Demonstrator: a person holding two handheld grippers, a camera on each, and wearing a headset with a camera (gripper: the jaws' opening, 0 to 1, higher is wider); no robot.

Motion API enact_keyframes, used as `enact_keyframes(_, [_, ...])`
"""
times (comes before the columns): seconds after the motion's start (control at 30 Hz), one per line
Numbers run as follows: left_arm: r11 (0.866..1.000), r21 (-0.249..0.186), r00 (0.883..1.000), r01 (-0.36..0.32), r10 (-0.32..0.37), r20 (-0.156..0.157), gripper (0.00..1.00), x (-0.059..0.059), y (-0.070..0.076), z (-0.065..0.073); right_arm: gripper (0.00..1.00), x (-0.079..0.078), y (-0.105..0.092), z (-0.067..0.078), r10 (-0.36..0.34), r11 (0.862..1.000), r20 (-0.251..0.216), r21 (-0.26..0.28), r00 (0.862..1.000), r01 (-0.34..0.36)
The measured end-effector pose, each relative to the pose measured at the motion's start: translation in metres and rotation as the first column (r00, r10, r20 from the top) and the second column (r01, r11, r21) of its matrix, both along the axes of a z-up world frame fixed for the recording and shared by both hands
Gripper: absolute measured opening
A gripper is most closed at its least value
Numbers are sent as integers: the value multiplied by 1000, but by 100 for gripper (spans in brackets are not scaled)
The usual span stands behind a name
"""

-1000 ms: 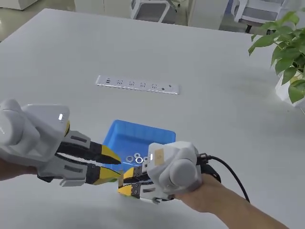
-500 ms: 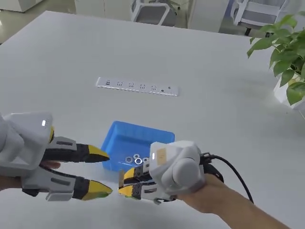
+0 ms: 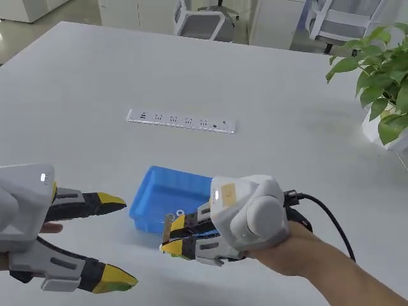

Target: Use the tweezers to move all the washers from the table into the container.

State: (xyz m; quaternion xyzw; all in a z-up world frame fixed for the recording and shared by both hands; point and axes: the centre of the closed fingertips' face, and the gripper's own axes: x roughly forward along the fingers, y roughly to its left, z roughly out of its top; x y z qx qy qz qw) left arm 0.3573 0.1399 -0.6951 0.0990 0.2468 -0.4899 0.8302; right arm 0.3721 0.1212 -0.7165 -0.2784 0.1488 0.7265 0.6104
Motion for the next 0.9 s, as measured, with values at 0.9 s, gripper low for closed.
enact_keyframes(0.9, [998, -36, 998, -45, 43, -35, 99, 2, -1, 4, 9, 47, -13, 14, -33, 999, 50, 7, 998, 32])
